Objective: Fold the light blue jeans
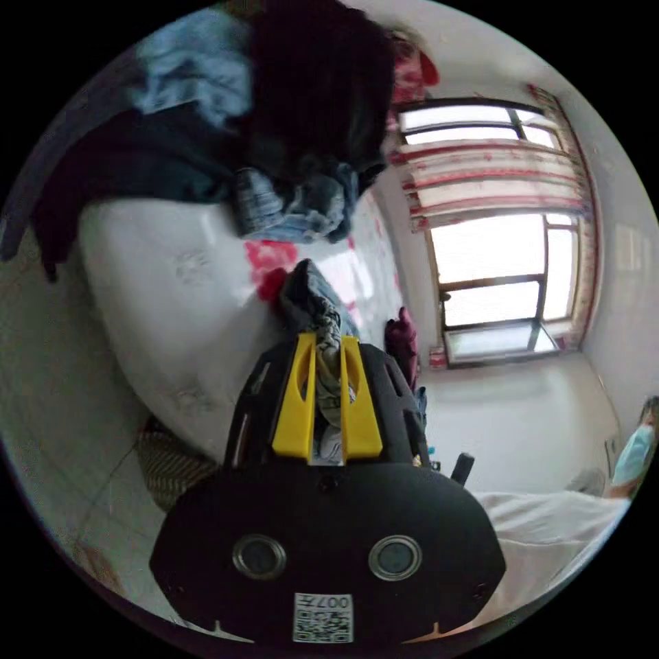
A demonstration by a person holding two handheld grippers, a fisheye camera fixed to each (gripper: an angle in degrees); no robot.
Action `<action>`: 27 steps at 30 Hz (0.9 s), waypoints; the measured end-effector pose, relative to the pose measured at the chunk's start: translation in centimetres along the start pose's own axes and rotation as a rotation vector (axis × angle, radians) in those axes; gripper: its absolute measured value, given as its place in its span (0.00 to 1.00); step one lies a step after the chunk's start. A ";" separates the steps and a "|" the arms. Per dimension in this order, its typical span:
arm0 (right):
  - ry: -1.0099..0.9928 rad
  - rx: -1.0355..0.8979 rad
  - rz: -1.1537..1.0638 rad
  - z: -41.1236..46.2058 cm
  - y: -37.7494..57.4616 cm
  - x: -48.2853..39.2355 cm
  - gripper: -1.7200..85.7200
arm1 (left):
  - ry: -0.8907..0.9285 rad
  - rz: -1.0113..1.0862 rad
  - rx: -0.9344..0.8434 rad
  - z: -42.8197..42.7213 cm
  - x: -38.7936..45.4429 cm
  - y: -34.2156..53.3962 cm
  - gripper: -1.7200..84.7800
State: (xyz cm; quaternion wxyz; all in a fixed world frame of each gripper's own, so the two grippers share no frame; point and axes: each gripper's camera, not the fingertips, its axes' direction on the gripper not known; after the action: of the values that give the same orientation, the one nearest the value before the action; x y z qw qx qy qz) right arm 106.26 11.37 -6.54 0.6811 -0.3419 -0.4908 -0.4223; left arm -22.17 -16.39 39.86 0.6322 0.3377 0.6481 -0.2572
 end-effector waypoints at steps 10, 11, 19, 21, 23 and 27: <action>0.060 0.267 0.275 -7.7 6.0 6.6 0.05 | 0.332 0.931 -0.486 12.0 26.4 4.5 0.09; 0.058 0.295 0.306 -8.3 6.7 7.2 0.05 | 0.382 1.006 -0.612 15.0 28.6 7.3 0.10; -0.068 0.501 0.639 -11.5 16.2 14.1 0.09 | 0.262 0.998 -1.018 27.1 27.0 16.2 0.09; -0.076 0.473 0.662 -11.1 16.9 14.9 0.10 | 0.118 0.929 -0.945 26.7 24.2 13.5 0.10; -0.103 0.446 0.682 -10.4 17.1 16.0 0.11 | 0.042 0.815 -0.881 26.1 21.3 11.3 0.11; -0.159 0.394 0.702 -9.2 15.8 18.7 0.13 | -0.046 0.555 -0.785 25.2 14.7 8.5 0.14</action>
State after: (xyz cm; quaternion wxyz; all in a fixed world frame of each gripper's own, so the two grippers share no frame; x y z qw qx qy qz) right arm 127.15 5.29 7.97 0.7964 -0.3833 -0.4666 -0.0344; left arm 1.00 -28.49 24.38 0.7710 0.2280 0.5674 0.1778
